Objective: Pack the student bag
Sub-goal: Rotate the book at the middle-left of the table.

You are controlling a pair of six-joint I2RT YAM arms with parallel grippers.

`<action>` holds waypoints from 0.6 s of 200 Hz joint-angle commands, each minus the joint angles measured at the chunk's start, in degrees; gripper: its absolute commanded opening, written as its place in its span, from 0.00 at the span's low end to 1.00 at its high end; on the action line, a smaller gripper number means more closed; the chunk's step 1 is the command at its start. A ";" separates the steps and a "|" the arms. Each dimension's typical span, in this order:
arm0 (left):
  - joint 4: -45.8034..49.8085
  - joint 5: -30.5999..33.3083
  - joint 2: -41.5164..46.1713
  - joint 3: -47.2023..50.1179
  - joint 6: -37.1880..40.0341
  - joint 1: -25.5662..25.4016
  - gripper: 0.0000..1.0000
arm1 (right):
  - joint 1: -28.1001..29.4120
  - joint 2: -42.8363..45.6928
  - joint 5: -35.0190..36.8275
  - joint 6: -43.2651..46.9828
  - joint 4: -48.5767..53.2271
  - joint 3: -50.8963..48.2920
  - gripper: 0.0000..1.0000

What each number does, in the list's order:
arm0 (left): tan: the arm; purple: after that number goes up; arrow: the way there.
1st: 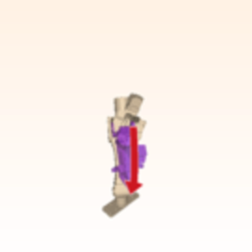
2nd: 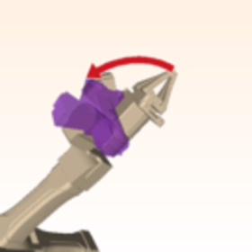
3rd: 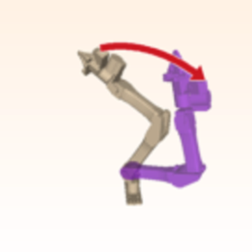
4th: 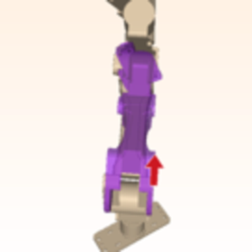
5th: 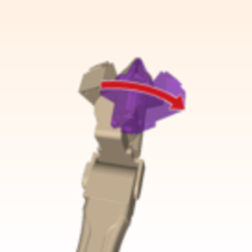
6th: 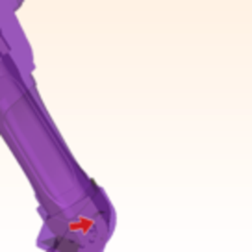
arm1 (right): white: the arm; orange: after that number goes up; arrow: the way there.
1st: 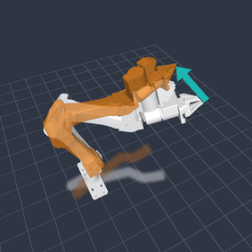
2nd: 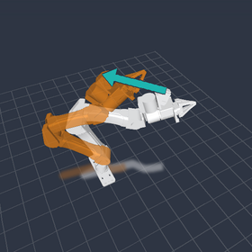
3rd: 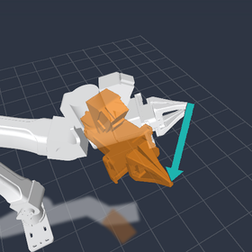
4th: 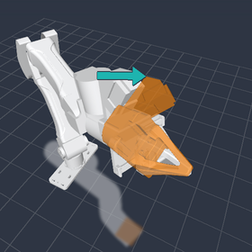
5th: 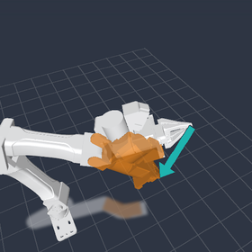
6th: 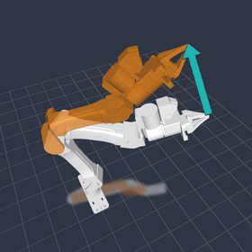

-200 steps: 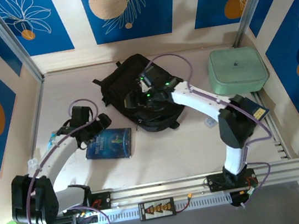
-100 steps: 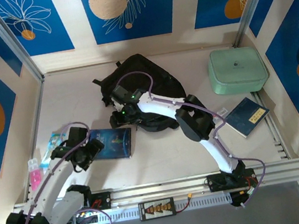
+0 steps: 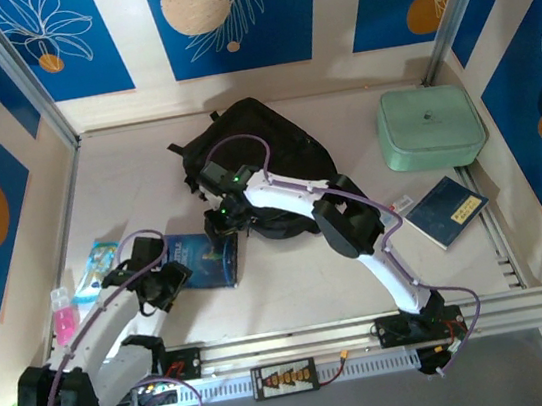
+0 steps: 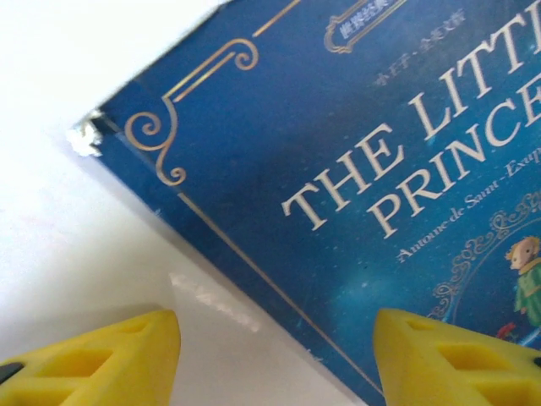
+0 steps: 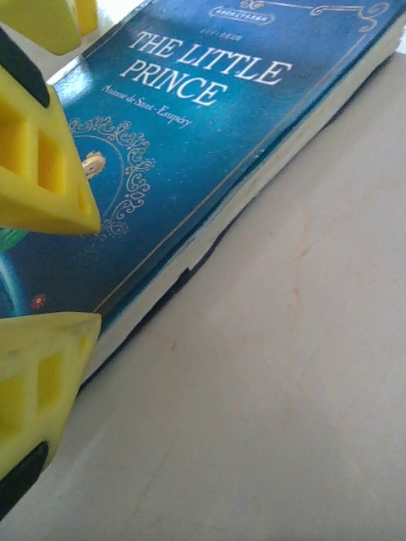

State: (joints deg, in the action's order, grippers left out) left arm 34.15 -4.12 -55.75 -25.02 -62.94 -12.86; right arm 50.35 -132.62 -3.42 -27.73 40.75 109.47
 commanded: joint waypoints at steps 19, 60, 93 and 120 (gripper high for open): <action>-4.05 -1.21 -3.07 -0.25 2.35 0.42 0.60 | 1.28 2.69 -0.27 3.37 2.32 -5.78 0.29; -7.01 -2.62 -7.26 -1.18 5.23 0.96 0.58 | 1.85 5.47 -1.93 2.61 1.08 -12.24 0.29; -9.88 -3.67 -10.89 -2.97 9.11 2.36 0.56 | 3.06 6.77 -2.81 3.71 0.91 -16.76 0.29; -12.46 -5.91 -13.73 -4.00 12.53 3.92 0.50 | 3.73 7.66 -1.12 5.79 1.17 -21.20 0.29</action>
State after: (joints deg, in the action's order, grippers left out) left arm 33.17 -6.52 -66.15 -28.56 -55.61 -10.44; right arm 52.73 -124.60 -4.93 -24.43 36.95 93.06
